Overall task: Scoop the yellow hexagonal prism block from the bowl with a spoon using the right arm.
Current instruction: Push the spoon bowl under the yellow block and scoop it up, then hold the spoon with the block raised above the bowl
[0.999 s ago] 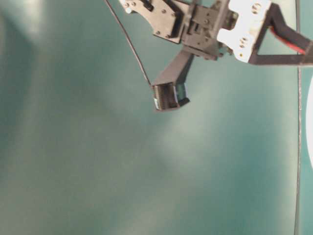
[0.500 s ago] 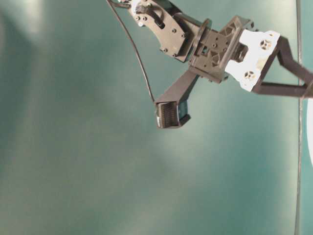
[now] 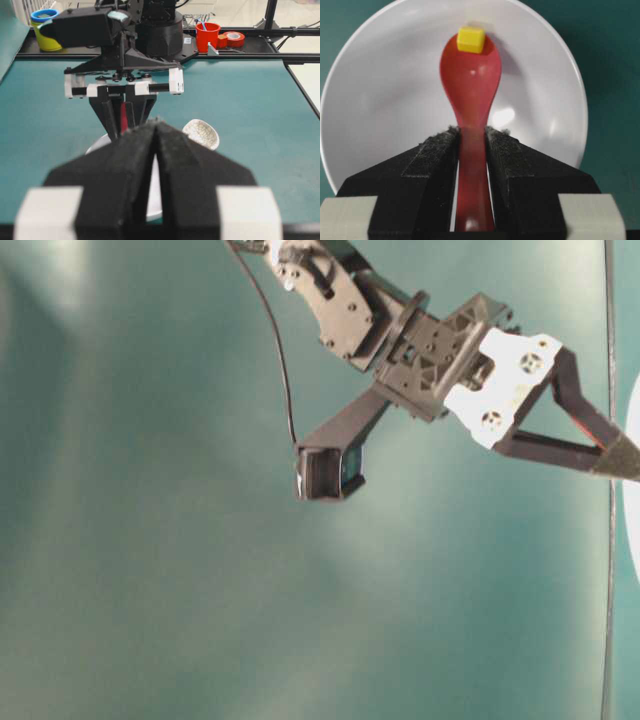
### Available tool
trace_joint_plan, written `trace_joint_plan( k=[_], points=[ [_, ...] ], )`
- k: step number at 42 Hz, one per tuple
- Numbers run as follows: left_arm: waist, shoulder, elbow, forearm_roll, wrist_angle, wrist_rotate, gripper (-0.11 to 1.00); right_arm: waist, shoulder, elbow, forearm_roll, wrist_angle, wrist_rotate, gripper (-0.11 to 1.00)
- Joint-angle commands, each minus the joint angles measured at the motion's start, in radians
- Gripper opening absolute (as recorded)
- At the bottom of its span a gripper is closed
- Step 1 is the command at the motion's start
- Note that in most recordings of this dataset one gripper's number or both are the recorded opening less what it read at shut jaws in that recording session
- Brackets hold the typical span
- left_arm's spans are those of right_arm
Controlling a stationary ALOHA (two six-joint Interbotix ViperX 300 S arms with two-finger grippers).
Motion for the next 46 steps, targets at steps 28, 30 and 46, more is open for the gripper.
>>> trace_joint_plan(
  k=[28, 30, 46],
  points=[
    [-0.002, 0.009, -0.02, 0.002, -0.012, 0.0, 0.0, 0.12, -0.4, 0.295, 0.0, -0.387, -0.002, 0.23],
    [-0.002, 0.009, -0.02, 0.002, -0.014, 0.0, 0.0, 0.12, -0.434, 0.316, 0.0, -0.399, -0.002, 0.23],
    [-0.002, 0.009, -0.02, 0.002, -0.032, -0.002, 0.0, 0.118, -0.548, 0.313, -0.04, -0.396, -0.017, 0.23]
  ],
)
